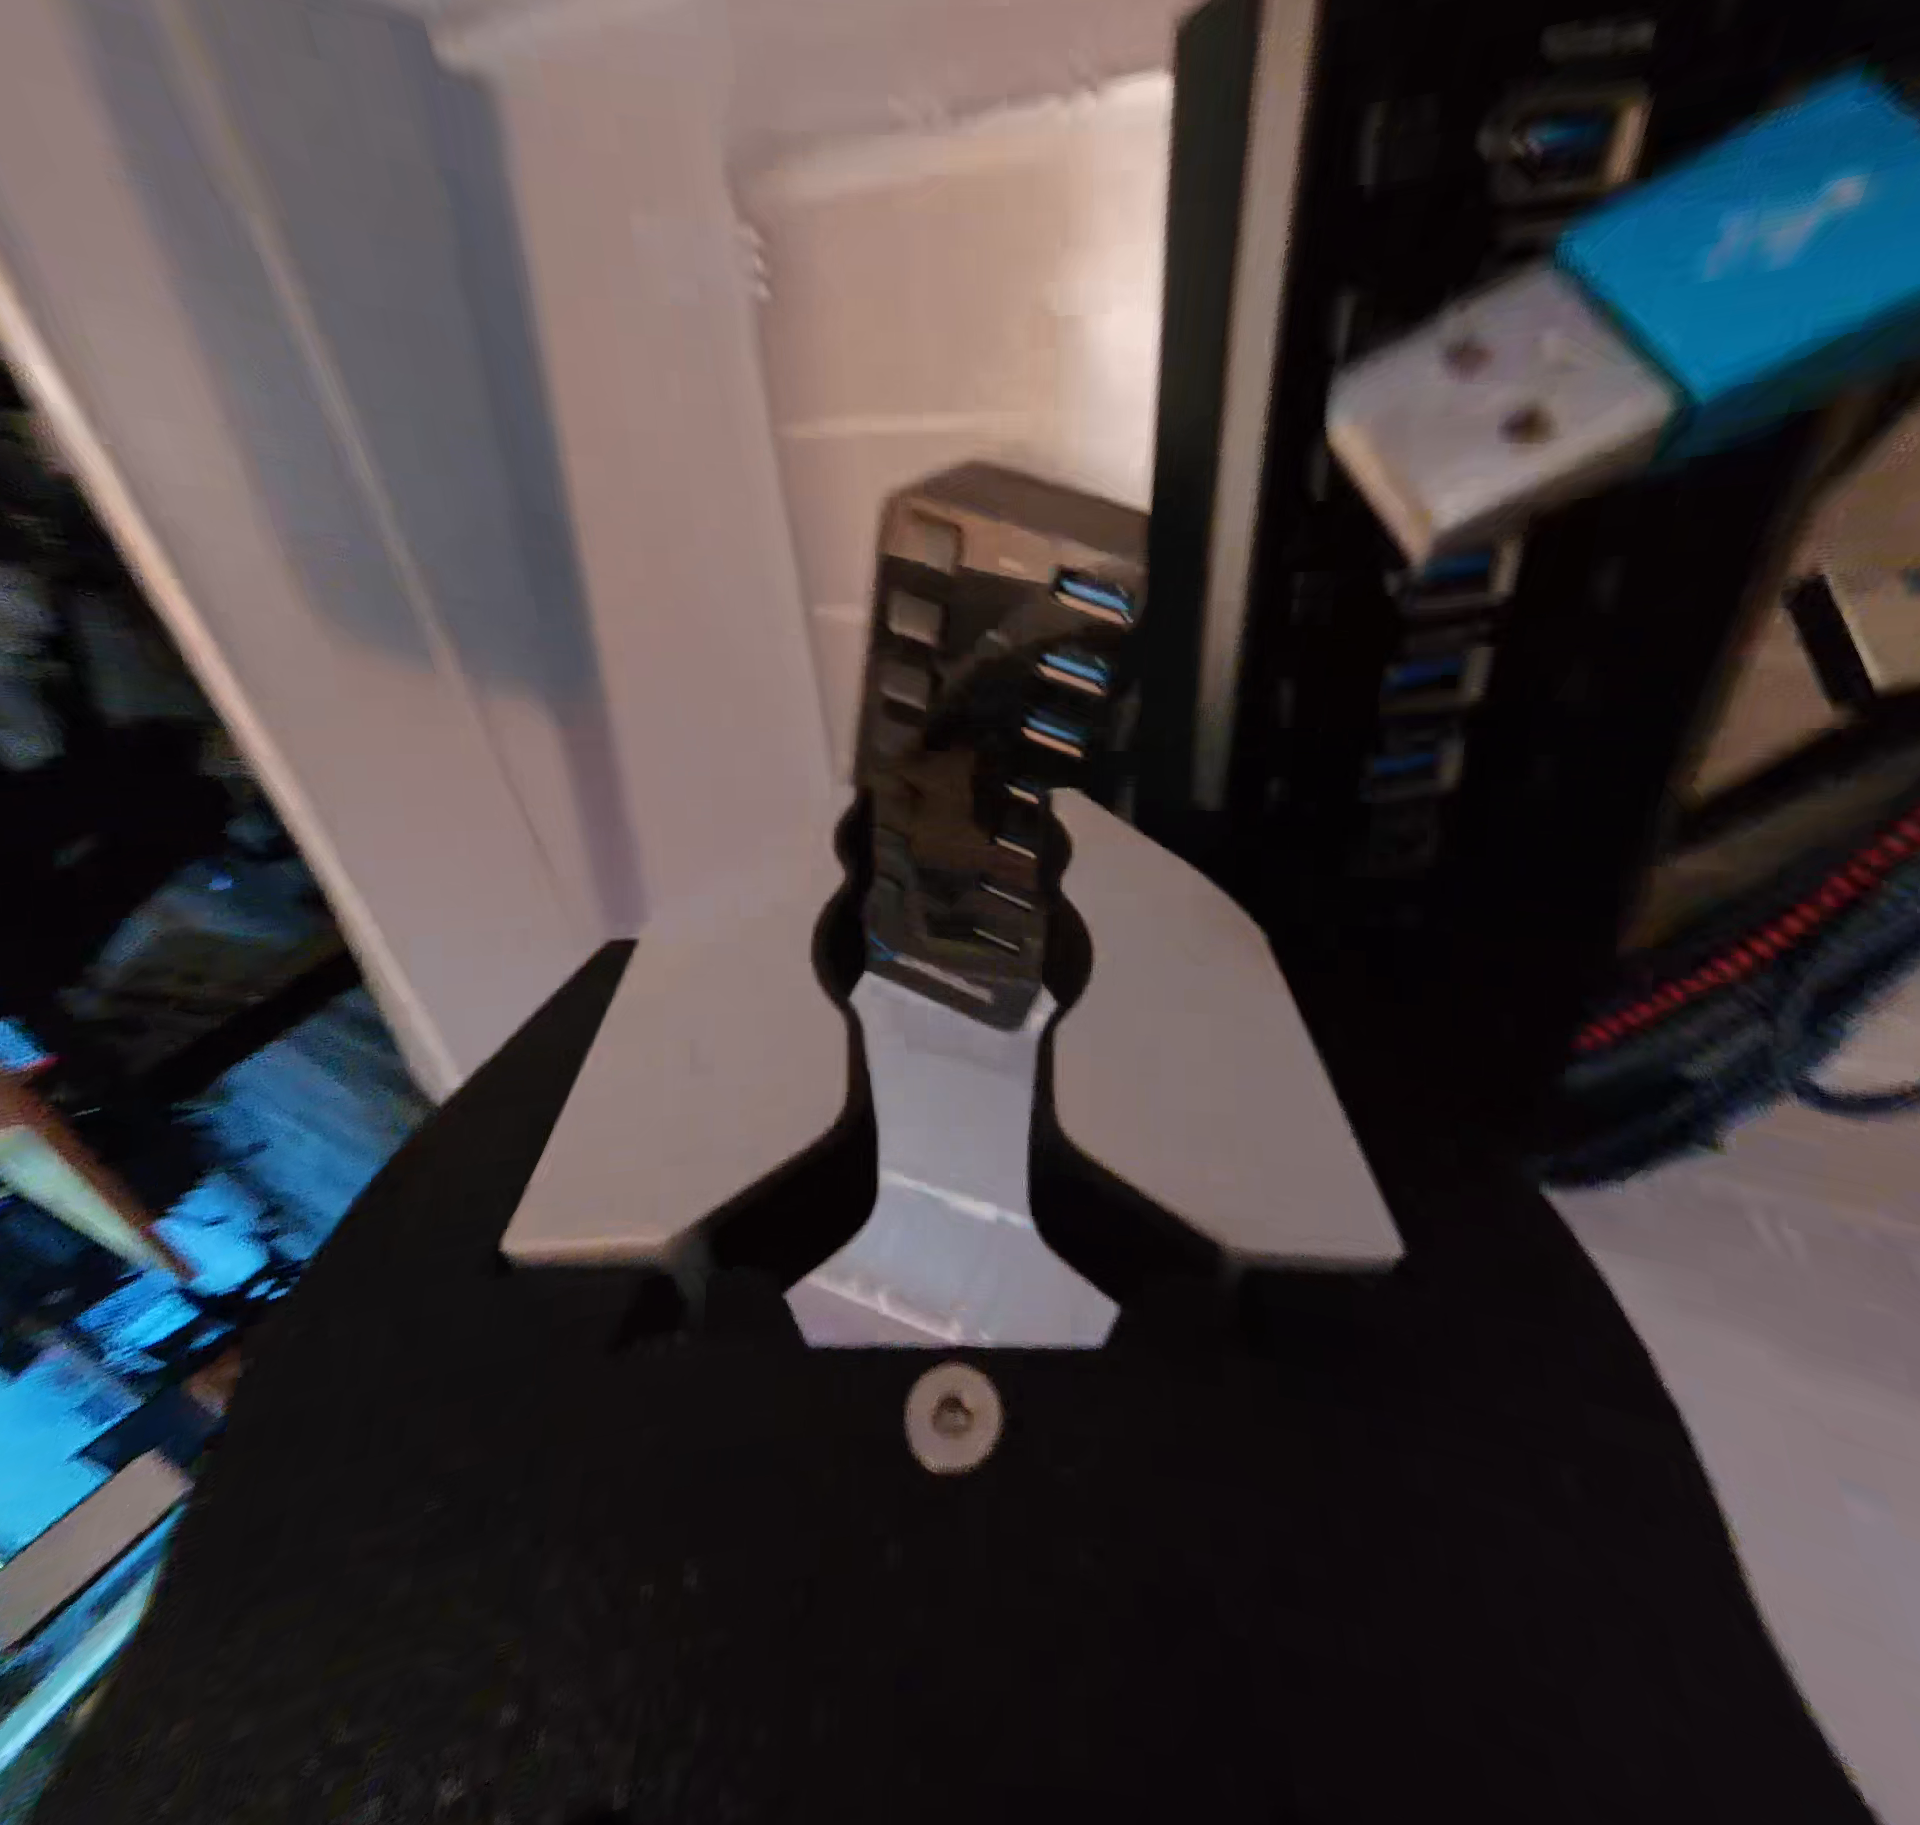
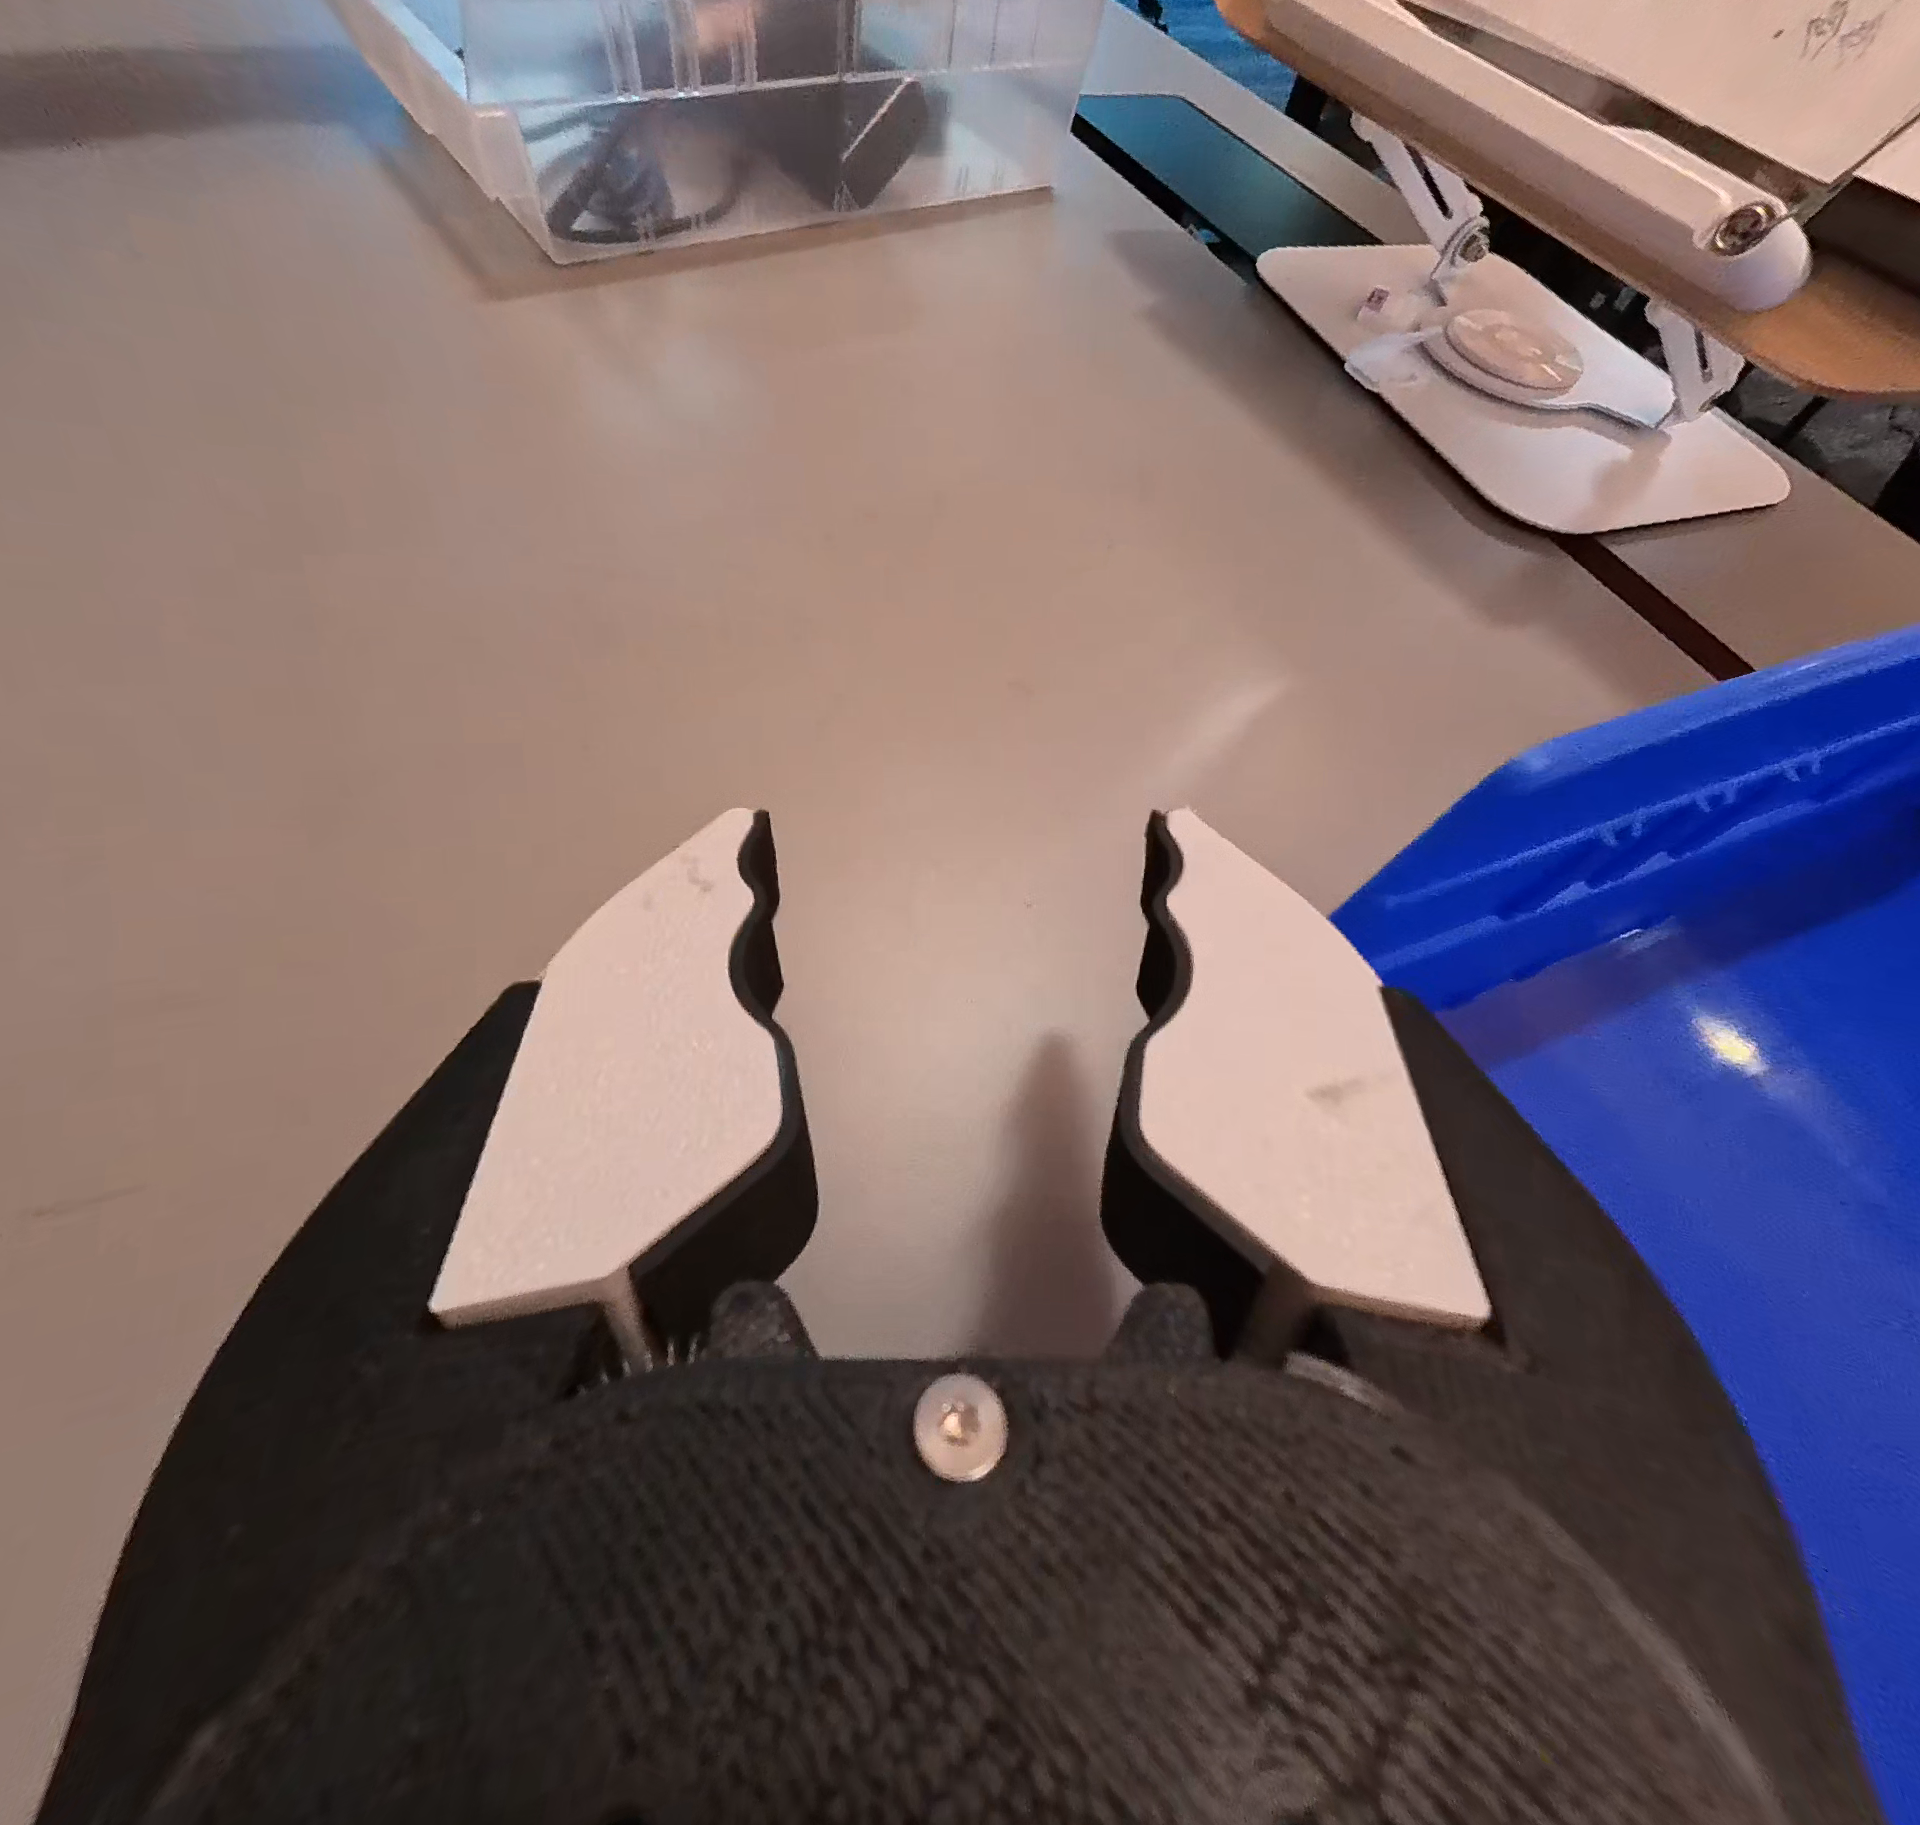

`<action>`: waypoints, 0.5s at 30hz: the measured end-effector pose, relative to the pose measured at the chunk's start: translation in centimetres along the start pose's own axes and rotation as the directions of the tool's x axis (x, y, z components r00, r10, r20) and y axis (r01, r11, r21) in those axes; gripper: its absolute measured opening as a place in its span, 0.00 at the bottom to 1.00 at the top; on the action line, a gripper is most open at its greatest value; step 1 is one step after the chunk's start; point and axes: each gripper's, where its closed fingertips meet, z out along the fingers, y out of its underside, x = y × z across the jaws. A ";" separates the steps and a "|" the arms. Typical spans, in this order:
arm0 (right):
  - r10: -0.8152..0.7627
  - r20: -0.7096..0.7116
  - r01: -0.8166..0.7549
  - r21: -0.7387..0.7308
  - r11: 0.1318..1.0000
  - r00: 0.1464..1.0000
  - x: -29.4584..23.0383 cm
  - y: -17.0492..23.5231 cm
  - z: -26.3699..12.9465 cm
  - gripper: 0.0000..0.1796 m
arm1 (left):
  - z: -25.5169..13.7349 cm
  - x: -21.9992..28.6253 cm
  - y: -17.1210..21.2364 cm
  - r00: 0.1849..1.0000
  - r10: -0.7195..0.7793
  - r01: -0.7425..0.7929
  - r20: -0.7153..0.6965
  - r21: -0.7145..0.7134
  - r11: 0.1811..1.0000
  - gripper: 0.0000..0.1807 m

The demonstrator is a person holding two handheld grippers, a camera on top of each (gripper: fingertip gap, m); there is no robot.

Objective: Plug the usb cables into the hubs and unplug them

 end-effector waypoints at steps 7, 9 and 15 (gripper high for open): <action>0.000 -0.006 0.000 -0.010 1.000 1.000 0.1 0.3 0.0 0.38 | -0.1 0.1 1.8 0.990 0.121 -0.134 -0.078 -0.189 0.973 0.19; 0.000 -0.003 0.000 -0.011 1.000 1.000 0.1 0.3 0.0 0.38 | -0.4 0.6 2.9 0.983 0.108 -0.142 -0.146 -0.248 0.958 0.18; -0.011 -0.007 0.010 -0.021 1.000 1.000 0.2 0.5 0.0 0.38 | 0.6 -0.3 5.5 0.949 0.302 -0.312 -0.087 -0.348 0.884 0.20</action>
